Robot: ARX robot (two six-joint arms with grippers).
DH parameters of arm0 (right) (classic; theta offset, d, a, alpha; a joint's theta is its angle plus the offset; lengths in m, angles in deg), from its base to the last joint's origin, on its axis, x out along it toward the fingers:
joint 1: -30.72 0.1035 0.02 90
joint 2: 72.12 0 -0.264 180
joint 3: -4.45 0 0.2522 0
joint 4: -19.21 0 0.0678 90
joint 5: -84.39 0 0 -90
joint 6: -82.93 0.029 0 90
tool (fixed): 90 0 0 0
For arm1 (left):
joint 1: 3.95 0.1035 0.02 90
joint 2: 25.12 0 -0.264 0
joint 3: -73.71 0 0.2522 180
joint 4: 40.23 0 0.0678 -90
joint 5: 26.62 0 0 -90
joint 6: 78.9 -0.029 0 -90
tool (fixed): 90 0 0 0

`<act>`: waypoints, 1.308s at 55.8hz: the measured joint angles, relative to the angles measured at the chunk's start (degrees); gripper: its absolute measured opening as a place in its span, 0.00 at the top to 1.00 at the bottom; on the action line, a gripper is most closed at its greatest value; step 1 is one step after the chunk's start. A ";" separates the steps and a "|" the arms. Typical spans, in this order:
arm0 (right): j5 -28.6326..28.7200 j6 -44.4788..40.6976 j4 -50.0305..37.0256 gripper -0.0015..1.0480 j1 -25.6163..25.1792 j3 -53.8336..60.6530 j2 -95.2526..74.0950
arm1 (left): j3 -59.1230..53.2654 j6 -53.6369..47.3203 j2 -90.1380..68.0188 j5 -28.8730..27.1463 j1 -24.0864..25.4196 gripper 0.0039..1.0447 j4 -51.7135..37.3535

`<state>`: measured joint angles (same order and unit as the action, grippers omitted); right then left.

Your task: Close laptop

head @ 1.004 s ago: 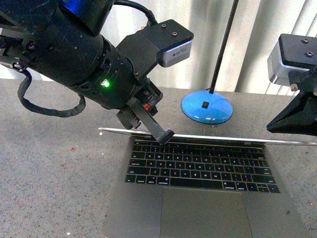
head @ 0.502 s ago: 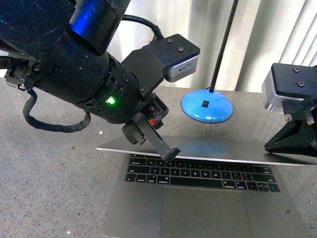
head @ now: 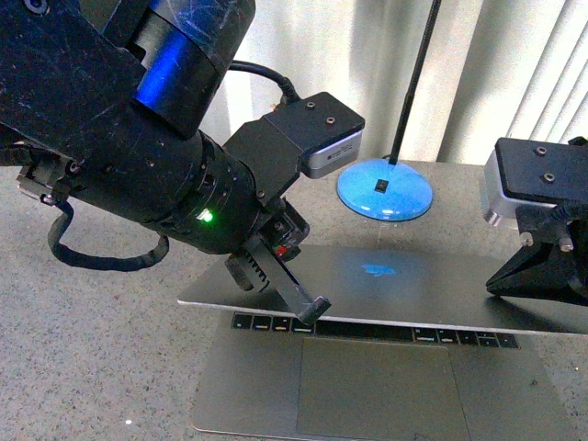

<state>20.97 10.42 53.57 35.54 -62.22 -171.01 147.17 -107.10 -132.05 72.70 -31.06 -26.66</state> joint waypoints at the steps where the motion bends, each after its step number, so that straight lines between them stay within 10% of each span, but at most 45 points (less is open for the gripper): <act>1: 0.00 -0.04 -0.02 0.97 0.00 0.04 -0.07 | -0.04 -0.02 -0.04 0.07 0.00 0.97 -0.07; 73: -3.39 0.33 -6.97 0.97 1.84 4.20 -8.00 | -8.79 5.88 -6.05 6.88 2.82 0.97 -12.55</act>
<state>17.59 10.75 46.60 37.37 -58.02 -179.01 138.38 -101.22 -138.11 79.58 -28.24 -39.20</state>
